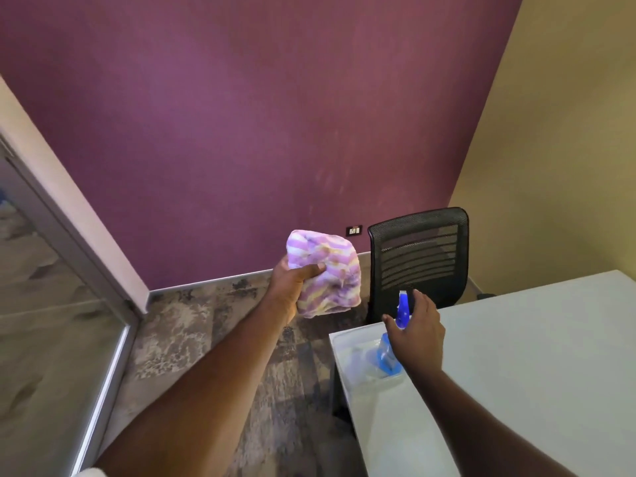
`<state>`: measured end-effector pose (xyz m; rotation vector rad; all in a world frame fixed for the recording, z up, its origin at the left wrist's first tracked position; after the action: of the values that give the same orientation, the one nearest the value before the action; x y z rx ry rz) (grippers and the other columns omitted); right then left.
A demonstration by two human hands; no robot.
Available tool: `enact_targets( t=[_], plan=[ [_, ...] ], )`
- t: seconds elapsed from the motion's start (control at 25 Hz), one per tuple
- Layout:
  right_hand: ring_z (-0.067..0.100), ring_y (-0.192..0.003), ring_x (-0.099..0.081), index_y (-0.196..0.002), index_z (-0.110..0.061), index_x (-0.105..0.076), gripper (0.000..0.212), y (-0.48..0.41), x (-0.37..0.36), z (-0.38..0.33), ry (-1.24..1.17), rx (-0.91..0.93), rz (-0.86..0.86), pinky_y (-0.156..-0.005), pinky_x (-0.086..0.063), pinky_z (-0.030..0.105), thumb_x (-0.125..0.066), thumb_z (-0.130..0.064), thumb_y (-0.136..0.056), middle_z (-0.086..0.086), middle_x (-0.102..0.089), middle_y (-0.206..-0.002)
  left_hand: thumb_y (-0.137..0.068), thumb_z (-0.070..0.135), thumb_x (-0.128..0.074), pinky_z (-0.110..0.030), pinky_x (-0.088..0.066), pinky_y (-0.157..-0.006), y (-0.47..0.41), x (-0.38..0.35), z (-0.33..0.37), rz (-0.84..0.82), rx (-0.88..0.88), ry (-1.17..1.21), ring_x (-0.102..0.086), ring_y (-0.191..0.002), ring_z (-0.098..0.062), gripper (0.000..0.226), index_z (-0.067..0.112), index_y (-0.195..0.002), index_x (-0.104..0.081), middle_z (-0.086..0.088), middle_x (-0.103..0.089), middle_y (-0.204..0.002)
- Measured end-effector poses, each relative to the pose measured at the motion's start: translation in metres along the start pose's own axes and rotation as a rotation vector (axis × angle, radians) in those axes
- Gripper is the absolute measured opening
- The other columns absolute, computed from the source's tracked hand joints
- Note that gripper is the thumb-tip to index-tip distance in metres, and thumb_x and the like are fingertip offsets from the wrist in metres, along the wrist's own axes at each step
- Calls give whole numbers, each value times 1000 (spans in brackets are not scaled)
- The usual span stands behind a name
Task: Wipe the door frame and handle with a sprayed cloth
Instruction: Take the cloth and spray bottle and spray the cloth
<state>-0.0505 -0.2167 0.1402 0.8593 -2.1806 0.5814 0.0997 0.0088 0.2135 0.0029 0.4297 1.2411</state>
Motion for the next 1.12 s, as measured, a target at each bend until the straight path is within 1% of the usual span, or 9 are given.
enact_targets(
  t=[0.08,0.16,0.28,0.44,0.52,0.64,0.8,1.0,1.12],
  plan=[
    [33,-140,-50,-153,-15,-39,88,-2,-7,7,-31,-66,-15,-111,-45,48,-82,-46,-83,9,-47,-158,-79,9,-89,-56,-65,-80,-7,5,-3,12,-27,-28,-80,-97,-35,50,19,-124,-69,-11,-81,-110],
    [34,-140,-51,-154,-15,-38,91,-6,-18,15,-73,-115,-44,-111,-45,50,-84,-47,-82,10,-48,-158,-80,8,-88,-61,-64,-83,-15,9,-6,34,-30,-47,-79,-100,-36,46,21,-121,-70,-10,-81,-111],
    [35,-141,-49,-157,-16,-34,95,-13,-37,25,-131,-191,-83,-113,-45,52,-84,-46,-82,10,-45,-160,-81,7,-87,-59,-64,-85,-29,16,-14,44,-7,-64,-78,-102,-37,47,17,-123,-70,-13,-80,-113],
    [37,-141,-50,-160,-21,-28,98,-25,-59,36,-203,-282,-139,-111,-46,52,-83,-44,-83,8,-43,-162,-80,14,-89,-52,-65,-83,-42,22,-25,49,51,-61,-79,-99,-35,47,10,-122,-71,-14,-81,-110],
    [38,-136,-55,-160,-23,-29,91,-31,-69,41,-242,-282,-152,-109,-48,51,-80,-42,-87,8,-48,-159,-81,26,-90,-53,-65,-85,-48,23,-32,63,68,-58,-80,-98,-35,48,10,-122,-71,-14,-82,-109],
    [37,-126,-62,-156,-22,-39,75,-36,-78,51,-318,-309,-139,-103,-52,47,-76,-36,-92,9,-59,-146,-83,37,-88,-54,-66,-82,-56,25,-42,94,97,-50,-80,-96,-35,44,14,-117,-73,-13,-82,-106],
    [35,-115,-64,-138,-12,-53,47,-40,-81,61,-394,-340,-143,-92,-53,42,-70,-28,-98,12,-66,-123,-90,32,-83,-59,-63,-89,-59,26,-46,110,111,-33,-79,-99,-36,35,13,-117,-74,-14,-81,-108],
    [34,-118,-61,-143,-10,-50,49,-36,-70,49,-399,-322,-111,-98,-53,46,-67,-27,-100,14,-62,-132,-92,28,-80,-60,-61,-93,-54,23,-23,71,51,10,-76,-107,-40,35,13,-123,-72,-16,-79,-116],
    [29,-110,-61,-136,-10,-52,49,-36,-51,26,-370,-156,-72,-87,-52,36,-75,-19,-94,10,-57,-125,-94,33,-76,-58,-61,-95,-48,18,11,47,-4,23,-75,-109,-39,40,14,-129,-69,-16,-78,-120]
  ],
)
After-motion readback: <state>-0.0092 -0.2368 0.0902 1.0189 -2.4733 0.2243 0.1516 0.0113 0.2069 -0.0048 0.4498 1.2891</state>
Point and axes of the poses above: each hand's wrist, its own y-axis away from the middle knuckle, its own x-axis out of the back of the hand, z = x × y, the point moved 4 cm from there along -y, towards the middle knuckle
